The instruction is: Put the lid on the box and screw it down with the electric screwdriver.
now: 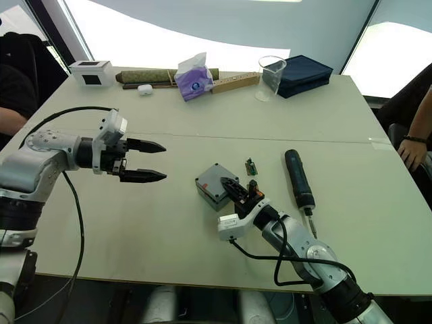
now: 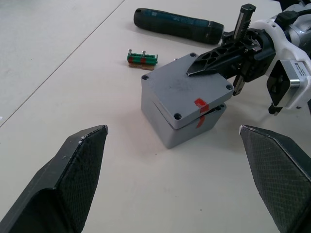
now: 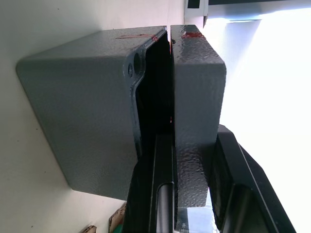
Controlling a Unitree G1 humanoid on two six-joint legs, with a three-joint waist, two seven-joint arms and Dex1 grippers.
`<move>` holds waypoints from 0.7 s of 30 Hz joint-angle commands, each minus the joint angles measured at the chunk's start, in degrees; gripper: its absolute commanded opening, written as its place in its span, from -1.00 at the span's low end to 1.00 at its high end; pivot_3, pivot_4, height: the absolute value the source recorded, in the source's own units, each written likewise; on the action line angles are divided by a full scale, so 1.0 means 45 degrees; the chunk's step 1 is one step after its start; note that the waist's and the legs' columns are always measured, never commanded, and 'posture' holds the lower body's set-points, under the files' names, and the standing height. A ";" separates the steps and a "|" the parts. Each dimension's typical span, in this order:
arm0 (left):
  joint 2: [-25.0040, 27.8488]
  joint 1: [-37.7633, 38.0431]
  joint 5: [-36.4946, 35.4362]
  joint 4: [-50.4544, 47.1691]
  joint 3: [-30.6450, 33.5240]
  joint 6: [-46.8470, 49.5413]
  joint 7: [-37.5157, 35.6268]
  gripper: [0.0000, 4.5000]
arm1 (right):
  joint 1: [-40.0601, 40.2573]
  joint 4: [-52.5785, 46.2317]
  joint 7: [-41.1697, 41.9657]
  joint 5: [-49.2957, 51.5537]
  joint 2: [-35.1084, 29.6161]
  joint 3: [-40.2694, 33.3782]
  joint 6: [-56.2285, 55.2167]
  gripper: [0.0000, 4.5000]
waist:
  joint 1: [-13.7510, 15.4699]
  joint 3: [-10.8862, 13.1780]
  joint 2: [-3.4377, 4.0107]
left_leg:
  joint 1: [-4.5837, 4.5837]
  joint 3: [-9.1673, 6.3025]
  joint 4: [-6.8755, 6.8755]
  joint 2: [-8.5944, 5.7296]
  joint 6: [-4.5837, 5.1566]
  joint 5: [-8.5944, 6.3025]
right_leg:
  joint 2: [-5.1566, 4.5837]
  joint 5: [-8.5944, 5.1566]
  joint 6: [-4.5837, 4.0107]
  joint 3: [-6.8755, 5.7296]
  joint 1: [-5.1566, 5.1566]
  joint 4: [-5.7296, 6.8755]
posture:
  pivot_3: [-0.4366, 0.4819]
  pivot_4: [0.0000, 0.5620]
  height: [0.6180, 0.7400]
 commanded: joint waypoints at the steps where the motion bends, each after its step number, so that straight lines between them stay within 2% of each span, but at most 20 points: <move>1: -0.0026 -0.0256 0.0038 -0.0102 0.0134 -0.0211 0.0031 0.98 | 0.0097 0.0207 0.0195 0.0190 0.0051 -0.0132 -0.0069 -0.88 | -0.0001 -0.0001 0.0000 | 0.0000 0.0000 0.0001 0.0001 0.0000 0.0000 | 0.0000 0.0000 0.0000 0.0000 0.0000 0.0002 | -0.05 -0.47 0.70; 21: -0.0227 -0.0157 0.0000 -0.0396 0.0092 -0.0144 0.0247 0.98 | -0.0051 0.0636 -0.0059 -0.0963 0.0492 0.0161 0.0110 -0.88 | -0.0040 -0.0012 -0.0009 | 0.0040 -0.0003 0.0020 0.0000 0.0002 -0.0001 | 0.0003 -0.0001 -0.0002 0.0003 0.0005 0.0084 | -0.05 -0.47 0.70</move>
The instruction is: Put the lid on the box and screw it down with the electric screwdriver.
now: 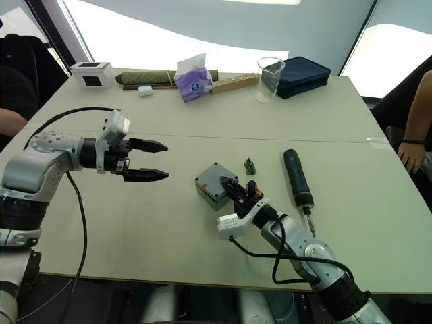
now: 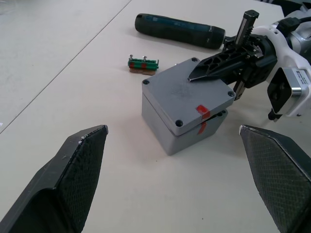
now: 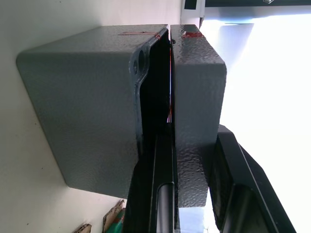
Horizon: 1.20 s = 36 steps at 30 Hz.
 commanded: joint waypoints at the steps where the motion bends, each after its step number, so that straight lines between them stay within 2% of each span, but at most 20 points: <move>1: 0.0012 -0.0149 -0.0031 -0.0457 0.0096 -0.0108 0.0025 0.98 | 0.0094 0.0186 0.0317 -0.0150 0.0215 0.0197 0.0190 -0.88 | -0.0020 0.0000 -0.0001 | 0.0003 -0.0001 0.0000 0.0000 -0.0001 0.0001 | 0.0000 0.0000 0.0000 0.0001 0.0000 0.0003 | -0.05 -0.47 0.70; 25: -0.0573 -0.0144 0.0107 -0.0272 0.0064 -0.0395 0.0315 0.98 | 0.0472 -0.0746 0.2562 0.0483 -0.0648 -0.0244 0.0086 -0.88 | 0.0076 -0.0005 -0.0003 | 0.0023 -0.0008 0.0004 -0.0008 0.0001 -0.0001 | -0.0004 -0.0003 0.0004 0.0000 0.0037 0.0000 | -0.05 -0.47 0.70; 32: -0.1679 -0.0303 0.0469 -0.0118 -0.0297 -0.1093 0.0739 0.98 | 0.0474 -0.0840 0.2713 0.0691 -0.0736 -0.0381 0.0116 -0.88 | 0.0088 -0.0007 -0.0002 | 0.0024 -0.0014 0.0005 -0.0011 0.0001 -0.0001 | -0.0006 -0.0005 0.0007 -0.0001 0.0042 -0.0001 | -0.05 -0.47 0.70; 33: -0.1901 -0.0386 0.0579 -0.0020 -0.0388 -0.1233 0.0841 0.76 | 0.0490 -0.0836 0.2697 0.0698 -0.0740 -0.0383 0.0103 -0.88 | 0.0106 -0.0011 -0.0004 | 0.0025 -0.0014 0.0005 -0.0012 0.0001 0.0000 | -0.0006 -0.0006 0.0007 -0.0002 0.0044 -0.0001 | -0.05 -0.47 0.70; 34: -0.2090 -0.0459 0.0695 0.0080 -0.0478 -0.1393 0.0876 0.67 | 0.0499 -0.0831 0.2692 0.0706 -0.0730 -0.0384 0.0097 -0.88 | 0.0102 -0.0013 -0.0005 | 0.0027 -0.0016 0.0007 -0.0013 0.0001 0.0000 | -0.0007 -0.0005 0.0007 -0.0003 0.0049 -0.0001 | -0.05 -0.47 0.70; 36: -0.2576 -0.0621 0.1067 0.0437 -0.0851 -0.1984 0.0939 0.30 | 0.0518 -0.0824 0.2667 0.0697 -0.0726 -0.0386 0.0085 -0.88 | 0.0090 -0.0013 -0.0006 | 0.0028 -0.0016 0.0009 -0.0014 0.0001 0.0000 | -0.0007 -0.0005 0.0008 -0.0003 0.0054 -0.0003 | -0.05 -0.47 0.70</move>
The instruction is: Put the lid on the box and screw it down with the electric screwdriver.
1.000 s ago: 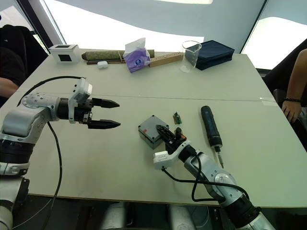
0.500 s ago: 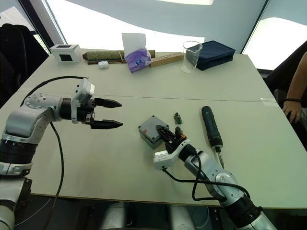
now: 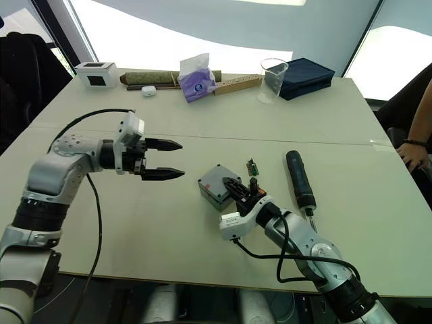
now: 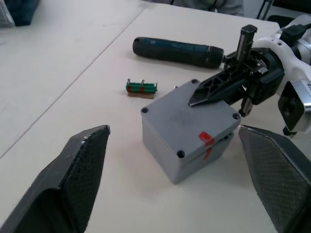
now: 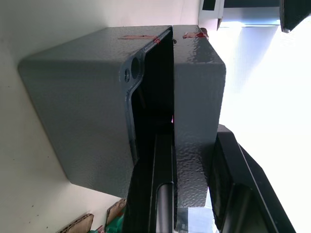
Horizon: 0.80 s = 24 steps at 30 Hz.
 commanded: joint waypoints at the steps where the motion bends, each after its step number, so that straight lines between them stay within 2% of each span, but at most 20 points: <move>1: -0.0559 -0.0505 0.0617 0.0331 -0.0471 -0.1092 0.0126 0.12 | 0.0346 0.0281 0.0481 -0.0009 -0.0245 0.0066 -0.0065 -0.88 | -0.0003 -0.0001 0.0000 | 0.0000 0.0000 0.0000 -0.0001 0.0000 0.0000 | 0.0000 0.0000 0.0000 0.0000 0.0000 0.0000 | -0.05 -0.47 0.70; 2: -0.0667 -0.0540 0.0729 0.0448 -0.0560 -0.1262 0.0127 0.00 | 0.0349 0.0283 0.0477 -0.0009 -0.0244 0.0064 -0.0068 -0.88 | 0.0001 -0.0002 0.0001 | 0.0001 -0.0004 0.0000 -0.0001 -0.0001 0.0001 | 0.0001 0.0000 0.0000 -0.0001 0.0002 0.0000 | -0.05 -0.47 0.70; 6: -0.2036 -0.0911 0.1516 0.1557 -0.1330 -0.2663 0.0445 -0.76 | 0.0398 0.0329 0.0341 -0.0074 -0.0149 0.0105 -0.0058 -0.88 | 0.0005 -0.0008 0.0002 | 0.0011 -0.0008 0.0001 -0.0006 0.0000 0.0000 | 0.0000 -0.0001 0.0001 -0.0002 0.0018 -0.0004 | -0.05 -0.47 0.70; 8: -0.2426 -0.1049 0.1797 0.2042 -0.1499 -0.3087 0.0489 -0.97 | 0.0411 0.0318 0.0319 -0.0095 -0.0115 0.0113 -0.0049 -0.88 | 0.0001 -0.0009 0.0002 | 0.0013 -0.0007 0.0003 -0.0007 0.0000 0.0000 | -0.0001 -0.0001 0.0002 -0.0001 0.0023 -0.0009 | -0.05 -0.47 0.70; 12: -0.3201 -0.1413 0.2654 0.3468 -0.2146 -0.4056 0.0480 -0.97 | 0.0489 0.0269 0.0274 -0.0120 -0.0018 0.0148 0.0001 -0.88 | -0.0006 -0.0009 0.0003 | 0.0013 -0.0013 0.0001 -0.0007 0.0001 0.0000 | 0.0004 -0.0001 0.0002 -0.0001 0.0020 -0.0008 | -0.05 -0.47 0.70; 17: -0.3154 -0.1407 0.3620 0.4169 -0.2902 -0.4791 0.0175 -0.97 | 0.0674 0.0123 0.0350 0.0061 -0.0001 0.0051 0.0014 -0.88 | -0.0003 -0.0016 0.0001 | 0.0018 -0.0015 0.0001 -0.0008 0.0001 -0.0001 | 0.0004 -0.0001 0.0003 -0.0001 0.0028 -0.0009 | -0.05 -0.47 0.70; 19: -0.3017 -0.1288 0.3816 0.4098 -0.3092 -0.4845 -0.0091 -1.00 | 0.0754 0.0027 0.0406 0.0207 -0.0013 -0.0039 0.0015 -0.43 | 0.0003 -0.0020 -0.0001 | 0.0020 -0.0014 0.0001 -0.0008 0.0002 -0.0001 | 0.0003 -0.0002 0.0003 -0.0001 0.0034 -0.0014 | -0.05 -0.47 0.70; 20: -0.2963 -0.1232 0.3887 0.4051 -0.3156 -0.4796 -0.0176 -1.00 | 0.0776 -0.0029 0.0463 0.0295 -0.0053 -0.0079 -0.0032 -0.32 | -0.0003 -0.0026 -0.0007 | 0.0022 -0.0017 -0.0001 -0.0008 0.0003 -0.0002 | 0.0003 -0.0002 0.0004 -0.0004 0.0039 -0.0017 | -0.05 -0.47 0.70; 24: -0.2817 -0.1079 0.4242 0.4029 -0.3431 -0.4727 -0.0243 -1.00 | 0.0866 -0.0279 0.0562 0.0546 -0.0325 -0.0356 -0.0208 0.34 | -0.0019 -0.0075 -0.0017 | 0.0087 -0.0019 -0.0010 -0.0008 0.0008 -0.0005 | 0.0004 -0.0004 0.0005 -0.0004 0.0100 -0.0027 | -0.05 -0.47 0.70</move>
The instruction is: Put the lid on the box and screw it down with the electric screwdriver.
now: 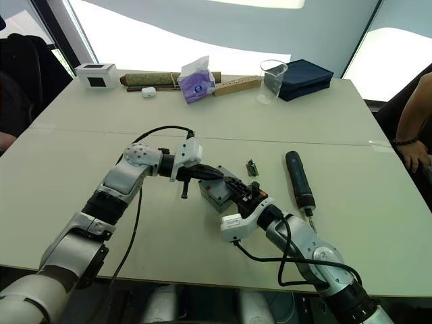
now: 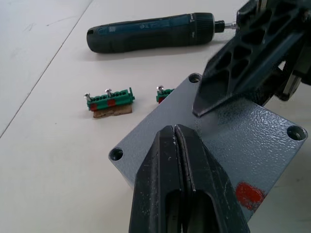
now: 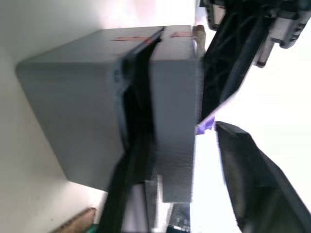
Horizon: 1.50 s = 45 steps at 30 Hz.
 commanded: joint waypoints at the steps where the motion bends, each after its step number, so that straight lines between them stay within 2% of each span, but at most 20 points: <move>1: 0.0216 0.0316 0.0787 0.0069 -0.0701 0.0173 -0.0216 -1.00 | 0.0423 0.0092 0.0464 0.0279 -0.0518 -0.0160 -0.0311 0.53 | -0.0005 -0.0034 -0.0003 | 0.0020 0.0000 -0.0007 0.0000 0.0014 -0.0008 | 0.0000 -0.0001 -0.0001 0.0000 0.0023 -0.0007 | -0.05 -0.47 0.70; 4: 0.0217 0.0360 0.0962 0.0110 -0.0793 0.0215 -0.0140 -1.00 | 0.0430 -0.0030 0.0458 0.0545 -0.0805 -0.0377 -0.0630 0.93 | 0.0004 -0.0119 -0.0013 | 0.0035 0.0001 -0.0012 0.0000 0.0039 -0.0023 | 0.0000 -0.0001 -0.0001 0.0000 0.0048 -0.0033 | -0.05 -0.47 0.70; 5: 0.0206 0.0366 0.1010 0.0125 -0.0802 0.0224 -0.0105 -1.00 | 0.0434 -0.0045 0.0457 0.0628 -0.0849 -0.0420 -0.0707 0.98 | 0.0006 -0.0136 -0.0021 | 0.0037 0.0001 -0.0012 0.0000 0.0045 -0.0026 | 0.0000 -0.0001 0.0000 0.0000 0.0056 -0.0042 | -0.05 -0.47 0.70; 11: 0.0151 0.0443 0.1619 0.0580 -0.1203 0.0161 0.0047 -1.00 | 0.0442 -0.0260 0.0165 0.1975 -0.2157 -0.1285 -0.2282 0.98 | -0.0008 -0.0164 -0.0041 | 0.0171 0.0002 -0.0033 0.0001 0.0107 -0.0064 | -0.0003 -0.0014 -0.0021 -0.0006 0.0221 -0.0127 | -0.05 -0.47 0.70; 24: 0.0121 0.0384 0.2015 0.0965 -0.1488 0.0249 0.0050 -1.00 | 0.0525 -0.0301 0.0656 0.3474 -0.2965 -0.2061 -0.3656 0.98 | -0.0007 -0.0181 -0.0018 | 0.0177 -0.0005 -0.0028 0.0000 0.0126 -0.0075 | -0.0005 -0.0014 -0.0012 -0.0003 0.0248 -0.0149 | -0.05 -0.47 0.70; 27: 0.0053 0.0361 0.1863 0.0944 -0.1317 0.0136 0.0071 -1.00 | 0.0891 -0.0589 0.1528 0.5851 -0.2386 -0.2538 -0.2622 0.98 | -0.0007 -0.0182 -0.0020 | 0.0176 -0.0006 -0.0028 0.0000 0.0127 -0.0076 | -0.0005 -0.0014 -0.0012 -0.0003 0.0248 -0.0149 | -0.05 -0.47 0.70; 30: 0.0001 0.0338 0.1670 0.0870 -0.1120 0.0074 0.0085 -1.00 | 0.1018 -0.0838 0.2415 0.7121 -0.2144 -0.2689 -0.1858 0.98 | -0.0005 -0.0183 -0.0021 | 0.0178 -0.0009 -0.0028 0.0000 0.0126 -0.0075 | -0.0005 -0.0011 -0.0006 -0.0003 0.0258 -0.0150 | -0.05 -0.47 0.70; 33: -0.0189 0.0200 0.0208 -0.0102 0.0179 0.0852 0.0150 -1.00 | 0.1684 -0.2219 0.4863 1.1262 -0.1577 -0.2900 0.2456 0.69 | 0.0006 -0.0177 -0.0025 | 0.0177 -0.0013 -0.0029 0.0001 0.0127 -0.0076 | -0.0006 -0.0013 -0.0009 -0.0004 0.0258 -0.0151 | -0.05 -0.47 0.70; 35: 0.0064 0.0216 -0.0388 -0.0749 0.0888 0.1326 0.0155 -1.00 | 0.1726 -0.2966 0.5478 1.2745 -0.1174 -0.3042 0.5077 0.38 | -0.0001 -0.0163 -0.0025 | 0.0164 -0.0026 -0.0033 0.0007 0.0127 -0.0076 | -0.0001 -0.0008 -0.0002 -0.0011 0.0249 -0.0150 | -0.05 -0.47 0.70; 38: 0.0499 0.0191 -0.0624 -0.0993 0.1505 0.1689 0.0439 -1.00 | 0.1362 -0.3602 0.5610 1.3637 -0.0759 -0.2967 0.8015 -0.11 | -0.0070 -0.0125 -0.0008 | 0.0149 -0.0024 -0.0034 0.0013 0.0127 -0.0076 | 0.0002 -0.0005 -0.0005 -0.0009 0.0221 -0.0146 | -0.05 -0.47 0.70; 39: 0.0632 0.0192 -0.0627 -0.1003 0.1623 0.1731 0.0518 -1.00 | 0.1223 -0.3760 0.5592 1.3796 -0.0702 -0.2884 0.8765 -0.33 | -0.0082 -0.0124 -0.0008 | 0.0148 -0.0024 -0.0034 0.0013 0.0127 -0.0076 | 0.0003 -0.0006 -0.0007 -0.0010 0.0217 -0.0143 | -0.05 -0.47 0.70; 42: 0.0886 0.0260 -0.0358 -0.0769 0.1711 0.1579 0.0843 -1.00 | 0.0880 -0.3904 0.5453 1.4025 -0.0487 -0.2668 1.0216 -0.86 | -0.0027 -0.0117 -0.0003 | 0.0142 -0.0022 -0.0037 0.0011 0.0127 -0.0076 | 0.0002 -0.0015 -0.0021 -0.0010 0.0207 -0.0144 | -0.05 -0.47 0.70; 43: 0.0973 0.0290 -0.0242 -0.0602 0.1711 0.1467 0.0937 -1.00 | 0.0749 -0.3887 0.5402 1.4126 -0.0380 -0.2582 1.0645 -0.98 | 0.0001 -0.0115 -0.0006 | 0.0136 -0.0018 -0.0037 0.0010 0.0127 -0.0077 | 0.0000 -0.0020 -0.0031 -0.0009 0.0200 -0.0147 | -0.05 -0.47 0.70; 45: 0.1030 0.0389 0.0066 -0.0235 0.1562 0.1108 0.1210 -1.00 | 0.0432 -0.3639 0.5197 1.4068 -0.0184 -0.2361 1.1162 -0.98 | 0.0029 -0.0113 -0.0008 | 0.0129 -0.0017 -0.0037 0.0006 0.0127 -0.0077 | -0.0004 -0.0021 -0.0028 -0.0009 0.0198 -0.0153 | -0.05 -0.47 0.70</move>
